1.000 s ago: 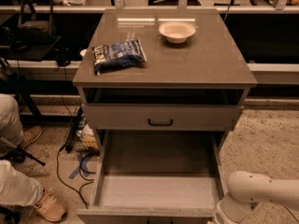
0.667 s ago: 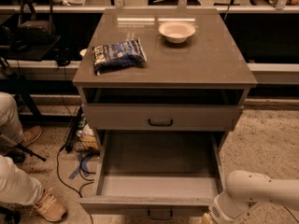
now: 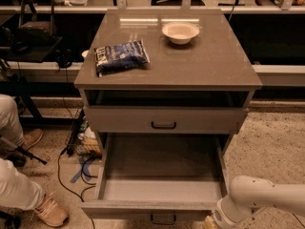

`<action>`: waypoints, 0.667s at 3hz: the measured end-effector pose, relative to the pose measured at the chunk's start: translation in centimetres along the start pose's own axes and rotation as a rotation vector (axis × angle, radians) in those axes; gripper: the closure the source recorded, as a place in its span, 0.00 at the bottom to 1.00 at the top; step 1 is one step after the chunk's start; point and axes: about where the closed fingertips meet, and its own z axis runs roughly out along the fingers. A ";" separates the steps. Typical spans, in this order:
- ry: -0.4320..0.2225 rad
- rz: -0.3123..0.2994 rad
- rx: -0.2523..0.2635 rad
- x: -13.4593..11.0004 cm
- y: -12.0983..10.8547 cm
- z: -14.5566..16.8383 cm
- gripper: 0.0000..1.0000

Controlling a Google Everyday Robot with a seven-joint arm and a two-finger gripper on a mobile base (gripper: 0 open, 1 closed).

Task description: Close middle drawer

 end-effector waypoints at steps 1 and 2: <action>-0.130 0.008 -0.018 -4.1 0.0 -0.5 1.00; -0.140 0.005 -0.023 -4.3 0.2 -0.6 1.00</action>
Offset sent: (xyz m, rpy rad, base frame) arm 0.2146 0.0732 0.0776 0.3830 -0.5469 -0.1850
